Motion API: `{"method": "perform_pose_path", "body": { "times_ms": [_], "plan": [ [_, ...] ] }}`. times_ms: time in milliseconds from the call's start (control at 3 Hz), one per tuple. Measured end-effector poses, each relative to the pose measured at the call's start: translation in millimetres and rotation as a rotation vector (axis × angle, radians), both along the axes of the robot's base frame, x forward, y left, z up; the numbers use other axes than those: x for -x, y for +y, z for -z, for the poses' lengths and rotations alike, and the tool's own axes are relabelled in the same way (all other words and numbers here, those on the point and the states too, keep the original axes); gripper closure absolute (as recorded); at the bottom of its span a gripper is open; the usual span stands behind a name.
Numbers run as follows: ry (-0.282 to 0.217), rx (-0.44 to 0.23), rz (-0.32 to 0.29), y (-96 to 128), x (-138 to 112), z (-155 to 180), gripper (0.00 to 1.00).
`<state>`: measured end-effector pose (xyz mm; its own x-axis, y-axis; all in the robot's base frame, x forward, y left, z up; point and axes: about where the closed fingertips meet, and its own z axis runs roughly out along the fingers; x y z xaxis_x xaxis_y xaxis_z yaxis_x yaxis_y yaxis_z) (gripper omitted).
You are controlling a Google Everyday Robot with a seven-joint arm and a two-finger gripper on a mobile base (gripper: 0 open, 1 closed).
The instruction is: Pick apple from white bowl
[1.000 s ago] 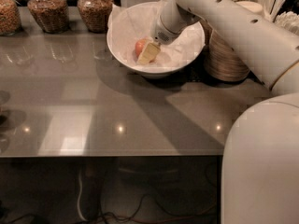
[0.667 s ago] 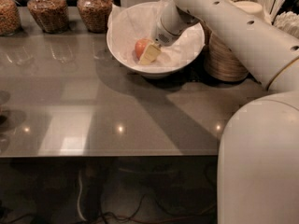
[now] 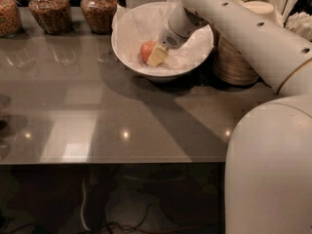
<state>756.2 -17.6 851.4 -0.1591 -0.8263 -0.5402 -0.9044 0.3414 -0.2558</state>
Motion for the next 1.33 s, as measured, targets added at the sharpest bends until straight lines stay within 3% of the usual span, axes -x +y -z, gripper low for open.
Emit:
{"method": "perform_pose_path", "body": {
  "times_ms": [333,667,1333],
  "plan": [
    [0.007,-0.01,0.025,-9,1,-1,0.96],
    [-0.003,-0.03,0.047,-24,5,-8,1.0],
    [-0.104,-0.106,0.073,-69,37,-53,1.0]
  ]
}}
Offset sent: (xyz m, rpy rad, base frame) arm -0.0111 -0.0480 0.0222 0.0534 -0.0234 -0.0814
